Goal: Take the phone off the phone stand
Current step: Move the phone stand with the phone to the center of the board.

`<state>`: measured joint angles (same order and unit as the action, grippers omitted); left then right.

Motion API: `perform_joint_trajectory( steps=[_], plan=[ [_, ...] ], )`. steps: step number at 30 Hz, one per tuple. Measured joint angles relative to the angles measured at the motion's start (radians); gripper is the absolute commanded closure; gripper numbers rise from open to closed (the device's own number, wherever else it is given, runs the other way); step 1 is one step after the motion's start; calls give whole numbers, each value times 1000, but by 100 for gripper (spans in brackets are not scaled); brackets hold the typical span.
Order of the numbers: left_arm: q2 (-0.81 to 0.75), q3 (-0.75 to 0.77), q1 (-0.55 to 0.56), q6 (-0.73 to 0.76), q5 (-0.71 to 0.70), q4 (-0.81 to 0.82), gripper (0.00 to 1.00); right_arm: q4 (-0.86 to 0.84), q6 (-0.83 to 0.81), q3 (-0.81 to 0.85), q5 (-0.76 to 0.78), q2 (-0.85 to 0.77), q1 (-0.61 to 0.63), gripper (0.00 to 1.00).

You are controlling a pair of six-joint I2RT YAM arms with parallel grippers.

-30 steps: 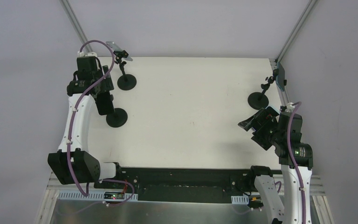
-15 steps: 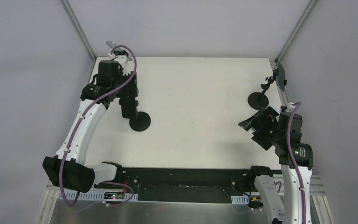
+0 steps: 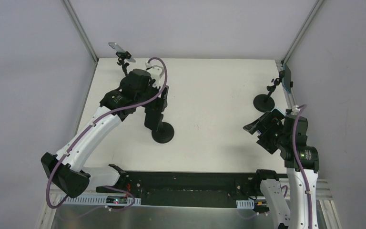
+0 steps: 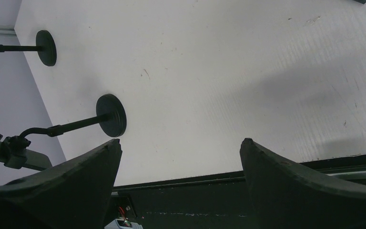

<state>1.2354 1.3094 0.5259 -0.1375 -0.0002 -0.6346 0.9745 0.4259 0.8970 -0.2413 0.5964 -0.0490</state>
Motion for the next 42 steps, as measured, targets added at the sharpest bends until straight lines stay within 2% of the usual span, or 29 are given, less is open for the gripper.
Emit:
perform_joint_trajectory(
  steps=[5,7,13,17,18,19,21,34,42],
  plan=[
    [-35,-36,116,37,24,26,77,-2,0,0,-8,-1,0,1],
    [-56,-53,163,55,27,34,73,-2,0,0,-9,-2,0,1],
    [-135,-127,243,95,62,78,36,-2,0,0,-9,-18,0,1],
    [-170,-156,243,102,64,98,24,-2,0,-1,-9,-18,0,1],
    [-174,-160,243,103,68,100,14,-2,0,-1,-9,-18,0,1],
    [-177,-163,243,108,72,103,8,-2,1,-1,-9,-18,0,1],
    [-177,-163,243,124,79,116,4,-2,1,-1,-9,-18,0,1],
    [-177,-163,243,167,188,144,1,-2,0,-1,-8,-16,0,1],
    [-180,-173,243,195,209,145,8,-2,0,-1,-8,-16,0,1]
  ],
)
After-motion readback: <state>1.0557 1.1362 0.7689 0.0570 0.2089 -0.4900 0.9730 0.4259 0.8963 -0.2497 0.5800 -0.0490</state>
